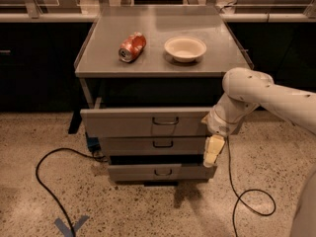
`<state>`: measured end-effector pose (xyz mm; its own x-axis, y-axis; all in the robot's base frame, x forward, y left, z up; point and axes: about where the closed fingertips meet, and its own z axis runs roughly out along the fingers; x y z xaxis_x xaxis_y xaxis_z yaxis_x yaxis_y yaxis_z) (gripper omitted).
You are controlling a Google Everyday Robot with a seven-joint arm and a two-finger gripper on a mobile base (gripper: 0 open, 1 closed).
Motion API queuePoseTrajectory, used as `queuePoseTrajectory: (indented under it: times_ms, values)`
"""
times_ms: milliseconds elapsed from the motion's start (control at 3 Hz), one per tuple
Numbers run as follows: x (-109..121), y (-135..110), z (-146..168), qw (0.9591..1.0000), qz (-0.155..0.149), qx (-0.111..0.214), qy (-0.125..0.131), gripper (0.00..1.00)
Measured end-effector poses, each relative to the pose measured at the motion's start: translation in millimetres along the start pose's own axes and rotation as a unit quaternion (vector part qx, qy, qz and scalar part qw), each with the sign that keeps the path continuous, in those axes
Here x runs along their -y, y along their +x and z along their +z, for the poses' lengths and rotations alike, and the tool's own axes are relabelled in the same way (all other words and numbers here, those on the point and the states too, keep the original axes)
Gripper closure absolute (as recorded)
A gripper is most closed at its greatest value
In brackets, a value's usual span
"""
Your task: Close top drawer
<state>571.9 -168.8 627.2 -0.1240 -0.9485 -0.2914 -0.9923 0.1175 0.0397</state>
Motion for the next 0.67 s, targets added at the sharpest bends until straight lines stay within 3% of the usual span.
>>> queuePoseTrajectory:
  times_ms: [333, 667]
  values:
    - [16.8, -0.7, -6.8, 0.9999, -0.003, -0.001, 0.016, 0.0]
    - [49.8, -11.3, -13.9, 0.9995, -0.019, 0.012, 0.023, 0.0]
